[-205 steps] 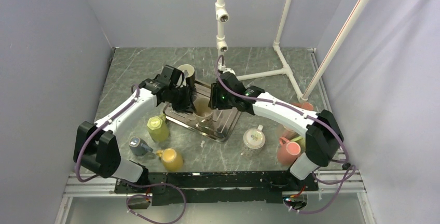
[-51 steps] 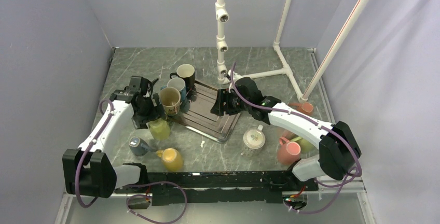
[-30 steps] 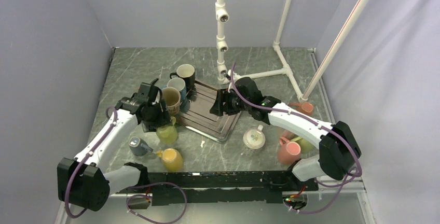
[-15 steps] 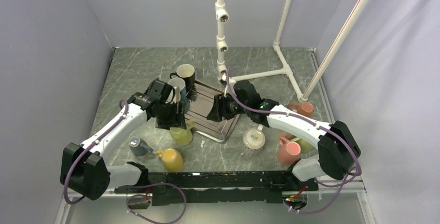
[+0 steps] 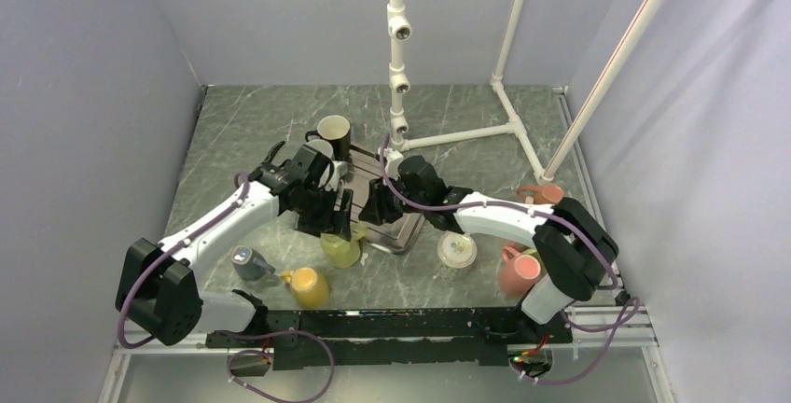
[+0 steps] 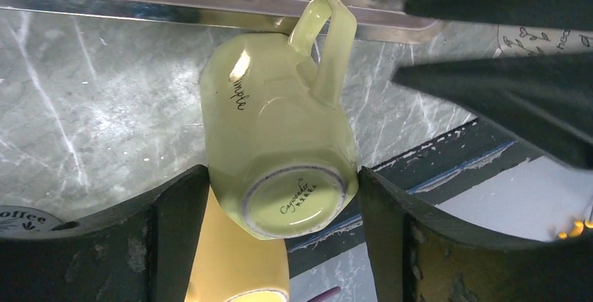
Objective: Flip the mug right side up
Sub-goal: Move the cup to the center of the board.
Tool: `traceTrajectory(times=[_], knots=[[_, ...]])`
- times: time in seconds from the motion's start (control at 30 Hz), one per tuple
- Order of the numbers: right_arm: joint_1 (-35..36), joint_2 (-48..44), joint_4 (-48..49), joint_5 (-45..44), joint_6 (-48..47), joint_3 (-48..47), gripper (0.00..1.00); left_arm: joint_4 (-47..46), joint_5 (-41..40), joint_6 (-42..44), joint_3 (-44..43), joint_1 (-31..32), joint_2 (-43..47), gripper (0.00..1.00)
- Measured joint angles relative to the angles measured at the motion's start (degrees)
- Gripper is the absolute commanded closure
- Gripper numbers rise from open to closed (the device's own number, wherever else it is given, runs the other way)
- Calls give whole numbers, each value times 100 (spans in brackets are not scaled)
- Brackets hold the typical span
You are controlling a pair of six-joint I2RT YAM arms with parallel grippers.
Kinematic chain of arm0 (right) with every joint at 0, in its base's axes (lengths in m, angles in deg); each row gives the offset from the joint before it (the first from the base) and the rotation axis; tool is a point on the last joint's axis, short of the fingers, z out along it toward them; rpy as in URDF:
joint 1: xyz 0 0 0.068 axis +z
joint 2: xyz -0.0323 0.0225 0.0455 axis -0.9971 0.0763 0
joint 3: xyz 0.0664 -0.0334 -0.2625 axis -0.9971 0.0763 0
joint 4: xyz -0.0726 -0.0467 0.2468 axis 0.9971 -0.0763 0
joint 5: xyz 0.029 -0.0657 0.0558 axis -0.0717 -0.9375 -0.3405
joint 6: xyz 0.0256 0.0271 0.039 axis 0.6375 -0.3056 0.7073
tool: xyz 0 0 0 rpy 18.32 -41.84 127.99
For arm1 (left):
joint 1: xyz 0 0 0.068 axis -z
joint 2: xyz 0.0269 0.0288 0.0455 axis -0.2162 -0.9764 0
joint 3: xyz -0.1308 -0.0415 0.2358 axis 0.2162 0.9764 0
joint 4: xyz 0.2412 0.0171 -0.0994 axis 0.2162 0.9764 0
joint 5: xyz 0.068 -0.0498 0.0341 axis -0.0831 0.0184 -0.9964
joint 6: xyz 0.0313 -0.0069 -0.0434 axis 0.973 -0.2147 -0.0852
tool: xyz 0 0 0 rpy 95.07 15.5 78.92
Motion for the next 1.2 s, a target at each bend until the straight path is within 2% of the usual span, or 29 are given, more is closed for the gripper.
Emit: traceTrajectory(times=[0.33,0.7,0.9,1.07,1.13,1.2], knots=[[26,763,181,-627,588,-26,69,-35,275,-11,31,157,-46,9],[275,479,201,-122,105,155,68,-39,264,-48,114,164,450,6],[634,393,136,284,-251,313,68,22,-247,-214,114,164,1113,6],[817,221,26,354,-498,562,64,153,-1062,-581,114,164,1539,6],[859,131,-92,306,-629,599,58,199,-1473,-787,111,164,1659,6],[890,52,-164,223,-767,597,48,286,-1952,-1027,107,164,1759,6]])
